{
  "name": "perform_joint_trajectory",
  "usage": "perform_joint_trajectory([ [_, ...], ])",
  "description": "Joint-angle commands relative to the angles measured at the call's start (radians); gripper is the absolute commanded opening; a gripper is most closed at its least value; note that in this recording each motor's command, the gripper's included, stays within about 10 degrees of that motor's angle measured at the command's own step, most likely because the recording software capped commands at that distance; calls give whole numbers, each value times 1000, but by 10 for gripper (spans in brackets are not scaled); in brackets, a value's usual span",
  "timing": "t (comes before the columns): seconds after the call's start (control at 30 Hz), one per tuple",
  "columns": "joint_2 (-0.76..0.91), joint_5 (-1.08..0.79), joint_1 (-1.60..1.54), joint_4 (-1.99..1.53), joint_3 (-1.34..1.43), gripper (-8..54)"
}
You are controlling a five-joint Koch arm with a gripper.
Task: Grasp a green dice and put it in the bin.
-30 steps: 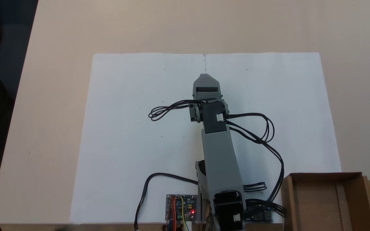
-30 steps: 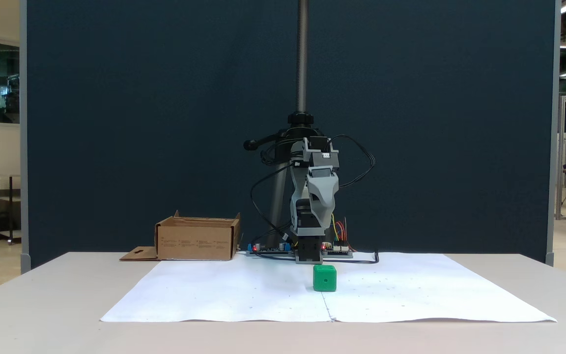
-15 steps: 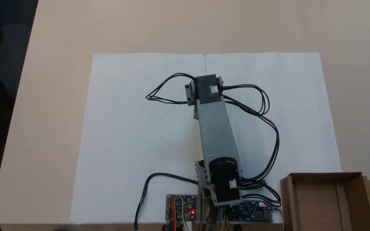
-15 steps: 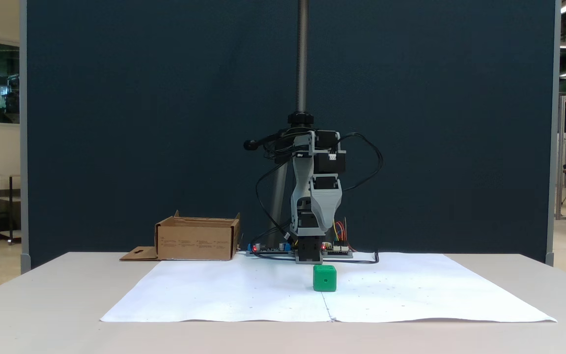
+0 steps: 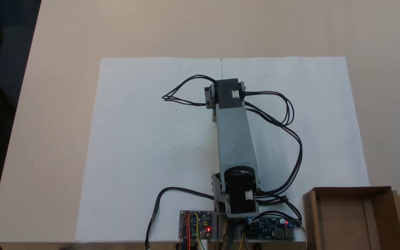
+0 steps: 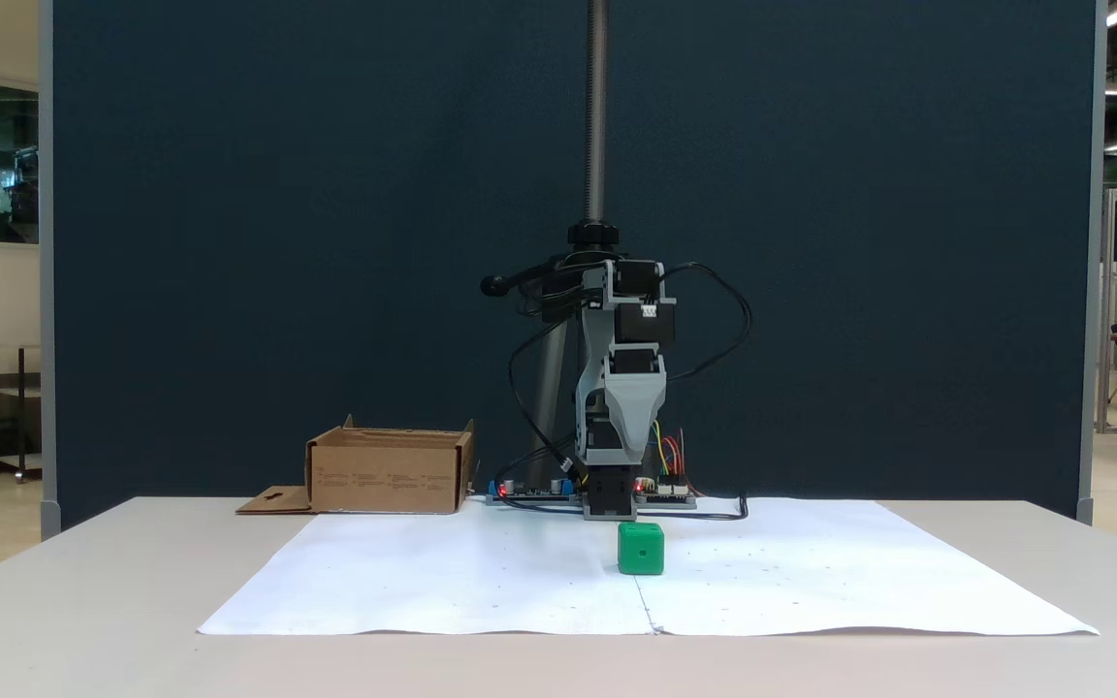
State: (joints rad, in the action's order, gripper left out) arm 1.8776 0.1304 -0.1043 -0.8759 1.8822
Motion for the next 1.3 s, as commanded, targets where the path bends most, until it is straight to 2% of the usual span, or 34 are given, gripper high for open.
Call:
perform_joint_trajectory([
  [0.0,-6,78,-2,44,-43,412],
  [0.5,-117,212,17,74,-8,412],
  [0.97,-225,196,-25,199,-6,413],
  [1.27,-264,80,-43,201,-5,414],
])
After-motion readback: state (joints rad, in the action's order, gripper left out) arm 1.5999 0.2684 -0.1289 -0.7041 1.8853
